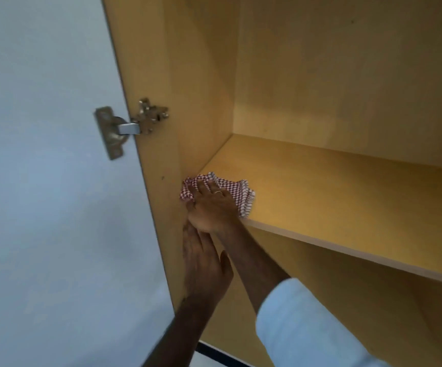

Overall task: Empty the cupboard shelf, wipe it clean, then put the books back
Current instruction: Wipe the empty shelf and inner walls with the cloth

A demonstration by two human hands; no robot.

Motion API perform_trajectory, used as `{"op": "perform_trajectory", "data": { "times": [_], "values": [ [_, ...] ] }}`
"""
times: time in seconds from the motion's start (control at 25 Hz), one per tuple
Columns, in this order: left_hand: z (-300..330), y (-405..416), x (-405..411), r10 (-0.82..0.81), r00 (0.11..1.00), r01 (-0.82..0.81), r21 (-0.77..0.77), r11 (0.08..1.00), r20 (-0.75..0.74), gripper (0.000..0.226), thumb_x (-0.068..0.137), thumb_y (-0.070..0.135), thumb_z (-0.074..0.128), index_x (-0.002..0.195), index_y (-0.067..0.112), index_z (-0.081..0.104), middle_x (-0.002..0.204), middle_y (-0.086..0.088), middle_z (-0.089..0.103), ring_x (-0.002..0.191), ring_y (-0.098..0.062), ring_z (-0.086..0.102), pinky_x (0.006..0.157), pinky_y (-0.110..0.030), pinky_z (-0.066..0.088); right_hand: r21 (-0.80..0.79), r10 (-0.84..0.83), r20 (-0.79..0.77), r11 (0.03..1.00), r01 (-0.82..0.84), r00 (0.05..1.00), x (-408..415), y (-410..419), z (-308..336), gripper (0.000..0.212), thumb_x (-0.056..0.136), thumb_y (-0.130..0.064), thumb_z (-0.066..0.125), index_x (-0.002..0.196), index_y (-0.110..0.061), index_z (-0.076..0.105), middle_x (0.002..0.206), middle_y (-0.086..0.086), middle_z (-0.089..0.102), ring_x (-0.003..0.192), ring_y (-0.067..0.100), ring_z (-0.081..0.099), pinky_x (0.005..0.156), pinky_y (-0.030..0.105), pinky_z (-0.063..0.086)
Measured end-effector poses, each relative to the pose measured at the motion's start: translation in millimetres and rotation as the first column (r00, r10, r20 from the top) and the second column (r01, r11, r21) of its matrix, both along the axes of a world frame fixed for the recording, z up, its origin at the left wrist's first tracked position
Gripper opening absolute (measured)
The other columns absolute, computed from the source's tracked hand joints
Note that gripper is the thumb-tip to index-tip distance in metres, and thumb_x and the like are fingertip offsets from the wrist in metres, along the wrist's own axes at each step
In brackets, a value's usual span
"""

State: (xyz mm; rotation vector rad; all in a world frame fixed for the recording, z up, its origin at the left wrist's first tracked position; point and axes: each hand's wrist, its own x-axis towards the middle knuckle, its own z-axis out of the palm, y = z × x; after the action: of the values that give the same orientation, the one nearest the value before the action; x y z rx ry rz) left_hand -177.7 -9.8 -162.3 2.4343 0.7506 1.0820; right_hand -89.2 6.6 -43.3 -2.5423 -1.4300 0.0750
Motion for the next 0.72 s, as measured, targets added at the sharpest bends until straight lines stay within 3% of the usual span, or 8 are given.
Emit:
{"op": "perform_trajectory", "data": {
  "times": [0.2, 0.28, 0.36, 0.44, 0.52, 0.6, 0.64, 0.72],
  "values": [
    [-0.5, -1.6, -18.2, -0.025, 0.994, 0.021, -0.036, 0.999, -0.107, 0.093, 0.078, 0.013, 0.074, 0.154, -0.001, 0.023, 0.157, -0.023, 0.032, 0.149, -0.036, 0.026, 0.117, -0.053, 0.033, 0.060, 0.054, -0.034, 0.997, -0.052, 0.998, 1.6, 6.8, 2.9, 0.060, 0.107, -0.044, 0.021, 0.161, -0.019, 0.019, 0.169, 0.000, 0.014, 0.156, 0.020, 0.010, 0.125, 0.045, 0.009],
    [5.1, -0.3, -21.9, -0.001, 0.994, -0.003, -0.036, 0.999, -0.111, 0.092, 0.078, 0.012, 0.069, 0.155, 0.000, 0.020, 0.158, -0.022, 0.031, 0.149, -0.037, 0.026, 0.119, -0.052, 0.030, 0.134, 0.082, -0.174, 0.989, -0.059, 0.981, 5.3, -3.7, 4.9, 0.058, 0.107, -0.045, 0.027, 0.155, -0.015, 0.035, 0.164, 0.006, 0.031, 0.151, 0.023, 0.026, 0.122, 0.041, 0.022],
    [9.4, -0.1, -18.7, -0.002, 0.996, 0.001, -0.012, 1.000, -0.091, 0.089, 0.080, 0.015, 0.064, 0.156, 0.002, 0.019, 0.160, -0.019, 0.028, 0.149, -0.036, 0.024, 0.119, -0.051, 0.028, 0.261, 0.094, -0.461, 0.965, 0.034, 0.882, 13.5, -12.0, 10.5, 0.055, 0.104, -0.047, 0.037, 0.140, -0.009, 0.057, 0.146, 0.014, 0.055, 0.133, 0.029, 0.052, 0.113, 0.038, 0.039],
    [14.2, -4.6, -9.8, -0.044, 0.998, 0.045, 0.020, 0.999, -0.041, 0.082, 0.085, 0.023, 0.053, 0.157, 0.004, 0.018, 0.162, -0.017, 0.025, 0.150, -0.033, 0.022, 0.119, -0.051, 0.029, 0.407, 0.185, -0.747, 0.887, 0.219, 0.638, 25.6, -21.8, 16.0, 0.055, 0.102, -0.046, 0.044, 0.125, -0.001, 0.066, 0.123, 0.017, 0.069, 0.107, 0.029, 0.066, 0.098, 0.040, 0.052],
    [24.4, -13.1, 1.4, -0.112, 0.994, 0.111, 0.071, 0.991, 0.013, 0.077, 0.091, 0.032, 0.042, 0.159, 0.008, 0.014, 0.166, -0.012, 0.019, 0.153, -0.027, 0.017, 0.120, -0.047, 0.025, 0.432, 0.335, -0.900, 0.768, 0.472, 0.279, 38.0, -38.8, 18.8, 0.053, 0.105, -0.041, 0.044, 0.126, 0.003, 0.064, 0.113, 0.017, 0.072, 0.089, 0.025, 0.070, 0.076, 0.033, 0.059],
    [35.9, -19.3, 12.5, -0.149, 0.988, 0.142, 0.117, 0.983, 0.047, 0.075, 0.095, 0.036, 0.036, 0.160, 0.012, 0.011, 0.167, -0.008, 0.014, 0.155, -0.023, 0.013, 0.119, -0.043, 0.022, 0.365, 0.544, -0.836, 0.653, 0.664, -0.075, 49.5, -59.3, 16.3, 0.056, 0.104, -0.044, 0.045, 0.132, 0.001, 0.060, 0.121, 0.020, 0.070, 0.101, 0.032, 0.069, 0.079, 0.037, 0.057],
    [42.8, -21.9, 17.9, -0.157, 0.985, 0.148, 0.132, 0.980, 0.065, 0.073, 0.096, 0.037, 0.035, 0.160, 0.012, 0.011, 0.167, -0.008, 0.015, 0.154, -0.023, 0.014, 0.119, -0.043, 0.022, 0.326, 0.627, -0.757, 0.605, 0.727, -0.182, 55.0, -71.9, 13.2, 0.060, 0.102, -0.048, 0.046, 0.135, 0.000, 0.058, 0.126, 0.023, 0.067, 0.113, 0.037, 0.065, 0.087, 0.044, 0.055],
    [58.7, -27.0, 35.0, -0.155, 0.984, 0.140, 0.155, 0.978, 0.091, 0.072, 0.098, 0.042, 0.033, 0.160, 0.012, 0.013, 0.166, -0.008, 0.019, 0.153, -0.024, 0.019, 0.118, -0.044, 0.026, 0.269, 0.725, -0.639, 0.524, 0.808, -0.257, 69.7, -93.4, 8.7, 0.064, 0.099, -0.052, 0.047, 0.135, 0.000, 0.058, 0.127, 0.028, 0.065, 0.121, 0.044, 0.059, 0.094, 0.054, 0.052]
  ]
}}
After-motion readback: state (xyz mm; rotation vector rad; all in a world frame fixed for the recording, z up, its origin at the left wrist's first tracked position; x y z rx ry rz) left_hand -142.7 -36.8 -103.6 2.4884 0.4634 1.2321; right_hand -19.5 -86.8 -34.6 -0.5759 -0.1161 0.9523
